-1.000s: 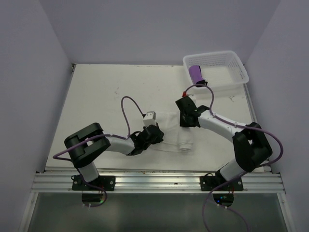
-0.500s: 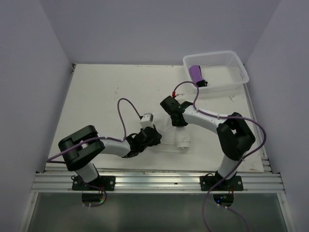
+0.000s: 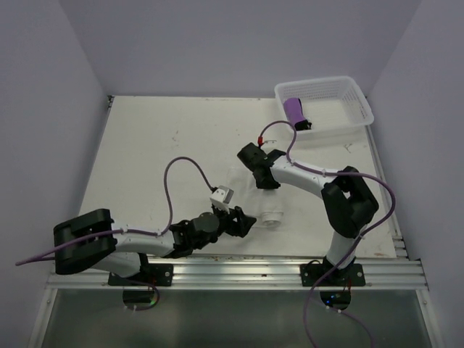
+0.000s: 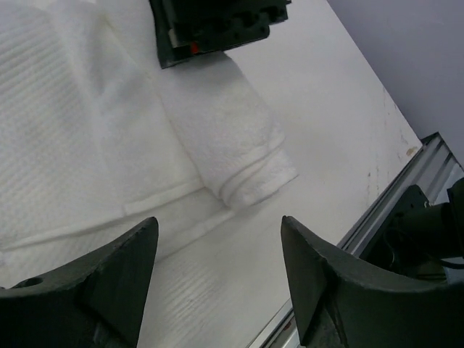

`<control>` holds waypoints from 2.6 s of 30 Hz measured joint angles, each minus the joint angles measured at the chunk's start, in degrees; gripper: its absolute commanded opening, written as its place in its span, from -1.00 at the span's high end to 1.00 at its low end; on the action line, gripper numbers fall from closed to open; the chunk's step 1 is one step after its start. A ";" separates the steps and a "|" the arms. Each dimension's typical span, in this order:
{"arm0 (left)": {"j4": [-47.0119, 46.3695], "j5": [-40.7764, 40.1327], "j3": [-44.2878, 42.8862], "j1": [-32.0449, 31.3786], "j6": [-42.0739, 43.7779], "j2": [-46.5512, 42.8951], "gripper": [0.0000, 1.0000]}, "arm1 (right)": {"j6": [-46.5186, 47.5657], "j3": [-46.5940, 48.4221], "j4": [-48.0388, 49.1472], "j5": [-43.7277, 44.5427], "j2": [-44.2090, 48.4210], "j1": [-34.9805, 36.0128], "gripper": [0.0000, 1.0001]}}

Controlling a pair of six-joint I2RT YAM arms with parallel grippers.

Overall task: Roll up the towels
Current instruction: Roll the towel

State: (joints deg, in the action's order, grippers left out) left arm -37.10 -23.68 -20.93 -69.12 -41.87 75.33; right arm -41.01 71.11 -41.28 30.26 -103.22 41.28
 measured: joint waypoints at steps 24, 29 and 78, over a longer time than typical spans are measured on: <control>13.68 -9.01 -27.56 -4.79 10.91 25.18 0.36 | -0.87 3.13 -3.06 -2.99 -1.84 0.22 0.73; 15.80 -11.47 -27.56 -4.79 7.87 25.18 0.98 | -1.05 3.13 -3.10 -3.02 -1.84 0.28 0.64; 7.26 -14.19 -4.15 -3.56 -14.82 7.74 1.00 | 2.34 12.59 -10.32 -20.41 -9.01 -8.15 -0.21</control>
State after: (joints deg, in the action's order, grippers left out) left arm -29.85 -37.87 -25.08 -72.69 -56.69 83.07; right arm -38.68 83.70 -51.59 9.85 -112.22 33.12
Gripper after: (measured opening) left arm 0.023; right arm 0.540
